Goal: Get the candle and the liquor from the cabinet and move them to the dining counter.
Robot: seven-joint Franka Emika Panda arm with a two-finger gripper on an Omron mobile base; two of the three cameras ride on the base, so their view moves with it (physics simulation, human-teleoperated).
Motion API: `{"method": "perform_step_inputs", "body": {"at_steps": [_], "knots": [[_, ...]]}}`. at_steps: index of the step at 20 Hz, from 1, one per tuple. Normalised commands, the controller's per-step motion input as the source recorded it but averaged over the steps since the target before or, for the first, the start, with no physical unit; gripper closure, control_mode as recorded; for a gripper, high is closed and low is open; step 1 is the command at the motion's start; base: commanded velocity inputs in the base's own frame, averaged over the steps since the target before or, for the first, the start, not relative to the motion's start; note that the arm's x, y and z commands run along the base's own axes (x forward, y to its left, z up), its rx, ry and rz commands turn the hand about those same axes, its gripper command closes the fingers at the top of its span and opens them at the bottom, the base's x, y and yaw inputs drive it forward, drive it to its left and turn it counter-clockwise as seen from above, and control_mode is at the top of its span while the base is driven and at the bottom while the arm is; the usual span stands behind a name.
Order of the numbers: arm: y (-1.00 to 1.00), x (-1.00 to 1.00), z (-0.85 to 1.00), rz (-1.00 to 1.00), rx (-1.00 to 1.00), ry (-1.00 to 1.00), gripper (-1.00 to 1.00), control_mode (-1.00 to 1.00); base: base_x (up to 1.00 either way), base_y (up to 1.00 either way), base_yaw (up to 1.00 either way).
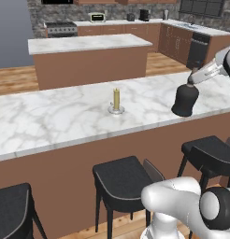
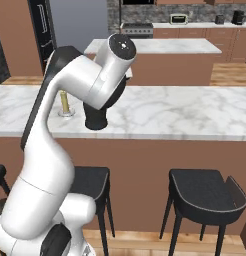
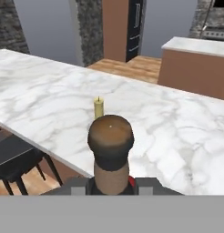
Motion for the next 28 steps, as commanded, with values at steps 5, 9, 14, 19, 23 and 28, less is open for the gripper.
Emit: {"method": "perform_step_inputs", "body": {"at_steps": [5,9,14,19,23,28], "knots": [[0.15,0.46,-0.4,0.05,0.0,0.0,1.0,-1.0,0.0,0.0,0.0],[0.15,0.46,-0.46,0.05,0.0,0.0,1.0,-1.0,0.0,0.0,0.0],[0.11,0.56,-0.3,0.04,0.0,0.0,1.0,-1.0,0.0,0.0,0.0],[0.0,0.51,-0.17,0.1,0.0,0.0,1.0,-1.0,0.0,0.0,0.0],[0.0,0.6,-0.03,0.07,0.0,0.0,1.0,-1.0,0.0,0.0,0.0],[0.07,0.55,0.0,0.05,0.0,0.03,1.0,-1.0,0.0,0.0,0.0]]}}
